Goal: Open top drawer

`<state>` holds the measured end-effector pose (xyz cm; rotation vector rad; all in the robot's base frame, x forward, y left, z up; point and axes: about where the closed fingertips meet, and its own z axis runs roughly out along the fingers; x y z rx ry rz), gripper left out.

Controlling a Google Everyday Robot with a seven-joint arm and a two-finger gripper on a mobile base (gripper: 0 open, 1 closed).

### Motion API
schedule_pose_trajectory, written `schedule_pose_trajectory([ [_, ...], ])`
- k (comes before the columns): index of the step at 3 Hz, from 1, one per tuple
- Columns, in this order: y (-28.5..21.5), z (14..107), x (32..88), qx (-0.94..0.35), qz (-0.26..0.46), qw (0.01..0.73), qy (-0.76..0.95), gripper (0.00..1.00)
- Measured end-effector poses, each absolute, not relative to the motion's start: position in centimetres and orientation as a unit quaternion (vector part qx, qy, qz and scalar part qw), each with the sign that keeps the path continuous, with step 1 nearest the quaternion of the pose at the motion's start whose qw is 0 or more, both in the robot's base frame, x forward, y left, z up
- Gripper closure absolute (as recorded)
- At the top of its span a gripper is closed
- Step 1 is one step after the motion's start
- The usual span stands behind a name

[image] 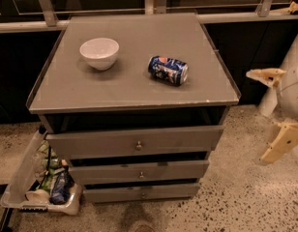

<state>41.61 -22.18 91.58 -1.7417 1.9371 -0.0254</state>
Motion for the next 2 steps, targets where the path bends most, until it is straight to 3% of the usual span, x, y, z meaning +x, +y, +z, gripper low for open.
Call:
schedule_pose_trajectory([
  [2,-22.10,91.74,41.81,-0.658,-0.018,0.275,0.701,0.00],
])
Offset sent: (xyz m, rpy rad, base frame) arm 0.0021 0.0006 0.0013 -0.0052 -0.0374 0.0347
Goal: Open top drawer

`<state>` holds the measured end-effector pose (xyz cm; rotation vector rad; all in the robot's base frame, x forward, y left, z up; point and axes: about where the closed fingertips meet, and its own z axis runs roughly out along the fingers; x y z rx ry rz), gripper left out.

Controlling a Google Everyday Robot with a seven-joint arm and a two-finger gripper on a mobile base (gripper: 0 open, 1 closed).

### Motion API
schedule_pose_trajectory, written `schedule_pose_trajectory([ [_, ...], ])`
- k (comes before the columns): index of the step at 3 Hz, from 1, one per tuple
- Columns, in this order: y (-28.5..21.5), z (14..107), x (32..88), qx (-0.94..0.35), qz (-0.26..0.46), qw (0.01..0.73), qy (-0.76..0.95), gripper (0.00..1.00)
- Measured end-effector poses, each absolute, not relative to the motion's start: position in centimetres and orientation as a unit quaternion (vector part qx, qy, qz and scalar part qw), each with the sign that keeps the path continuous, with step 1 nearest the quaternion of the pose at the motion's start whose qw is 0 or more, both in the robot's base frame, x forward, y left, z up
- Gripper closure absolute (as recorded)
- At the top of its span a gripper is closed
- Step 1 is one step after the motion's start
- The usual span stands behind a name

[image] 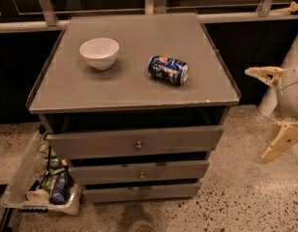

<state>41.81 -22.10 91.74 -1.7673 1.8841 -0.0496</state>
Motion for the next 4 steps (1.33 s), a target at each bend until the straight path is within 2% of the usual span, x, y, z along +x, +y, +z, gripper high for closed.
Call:
schedule_pose_trajectory([
  [3,-22.0,82.3,43.3,-0.644,0.031,0.283,0.710,0.00],
  [4,-20.7,74.8,47.1,-0.628,0.040,0.291,0.721,0.00],
])
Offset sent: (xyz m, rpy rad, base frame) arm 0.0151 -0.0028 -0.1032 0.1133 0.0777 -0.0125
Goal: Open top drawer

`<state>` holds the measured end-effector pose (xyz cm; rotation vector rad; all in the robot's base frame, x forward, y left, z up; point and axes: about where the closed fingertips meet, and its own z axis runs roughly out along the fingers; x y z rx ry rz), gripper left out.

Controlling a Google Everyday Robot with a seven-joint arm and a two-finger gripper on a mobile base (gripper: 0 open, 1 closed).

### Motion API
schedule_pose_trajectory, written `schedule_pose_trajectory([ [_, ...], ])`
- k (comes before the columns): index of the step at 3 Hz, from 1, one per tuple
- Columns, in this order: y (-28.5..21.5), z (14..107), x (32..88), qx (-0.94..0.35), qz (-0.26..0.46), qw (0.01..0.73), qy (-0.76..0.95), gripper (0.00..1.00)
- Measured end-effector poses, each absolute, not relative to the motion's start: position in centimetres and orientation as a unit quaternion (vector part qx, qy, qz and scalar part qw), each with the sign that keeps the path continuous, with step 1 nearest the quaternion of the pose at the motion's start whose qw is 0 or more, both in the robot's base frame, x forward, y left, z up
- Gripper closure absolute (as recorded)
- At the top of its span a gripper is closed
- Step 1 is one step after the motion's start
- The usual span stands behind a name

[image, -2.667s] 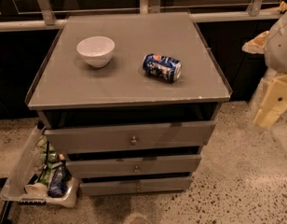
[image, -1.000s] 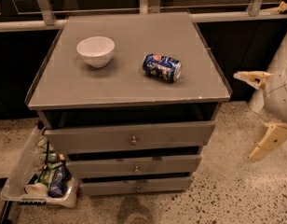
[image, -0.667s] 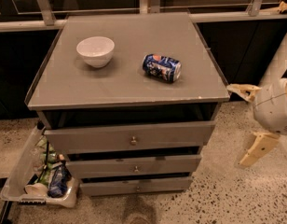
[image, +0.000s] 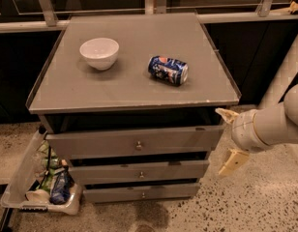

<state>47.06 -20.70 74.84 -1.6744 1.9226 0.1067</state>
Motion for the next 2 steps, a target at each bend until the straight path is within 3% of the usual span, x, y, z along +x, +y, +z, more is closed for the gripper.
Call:
schedule_pose_trajectory([
  [2,-20.38,74.60,46.94,-0.630,0.046,0.295,0.717,0.00],
])
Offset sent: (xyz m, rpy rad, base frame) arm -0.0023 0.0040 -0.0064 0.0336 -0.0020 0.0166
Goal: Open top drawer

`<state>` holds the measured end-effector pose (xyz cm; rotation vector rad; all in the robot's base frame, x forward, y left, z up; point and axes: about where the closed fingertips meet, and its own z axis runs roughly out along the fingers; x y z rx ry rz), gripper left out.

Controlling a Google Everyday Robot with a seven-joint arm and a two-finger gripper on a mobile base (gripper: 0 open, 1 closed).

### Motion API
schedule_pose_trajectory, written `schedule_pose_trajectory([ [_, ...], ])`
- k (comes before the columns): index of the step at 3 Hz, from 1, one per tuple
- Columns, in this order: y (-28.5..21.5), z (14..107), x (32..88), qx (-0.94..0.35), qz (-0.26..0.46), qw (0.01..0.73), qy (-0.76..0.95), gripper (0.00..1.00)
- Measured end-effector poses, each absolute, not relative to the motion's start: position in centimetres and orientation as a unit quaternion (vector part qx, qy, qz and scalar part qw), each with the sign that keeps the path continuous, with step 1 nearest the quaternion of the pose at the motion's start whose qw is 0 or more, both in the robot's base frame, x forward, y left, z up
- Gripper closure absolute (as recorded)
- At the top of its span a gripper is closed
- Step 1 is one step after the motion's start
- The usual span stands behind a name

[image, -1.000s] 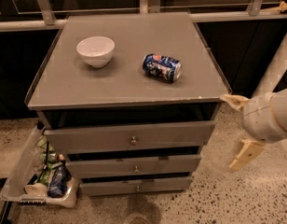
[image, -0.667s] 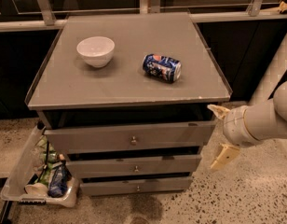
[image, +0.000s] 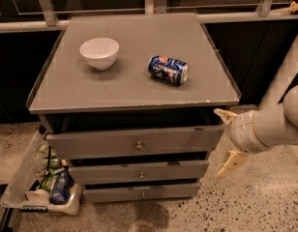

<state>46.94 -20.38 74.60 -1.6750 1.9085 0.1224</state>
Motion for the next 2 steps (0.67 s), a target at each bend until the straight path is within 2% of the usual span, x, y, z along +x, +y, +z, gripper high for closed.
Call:
schedule_pose_trajectory([
  [2,-17.6,70.3,48.5,-0.623,0.095,0.327,0.705,0.00],
])
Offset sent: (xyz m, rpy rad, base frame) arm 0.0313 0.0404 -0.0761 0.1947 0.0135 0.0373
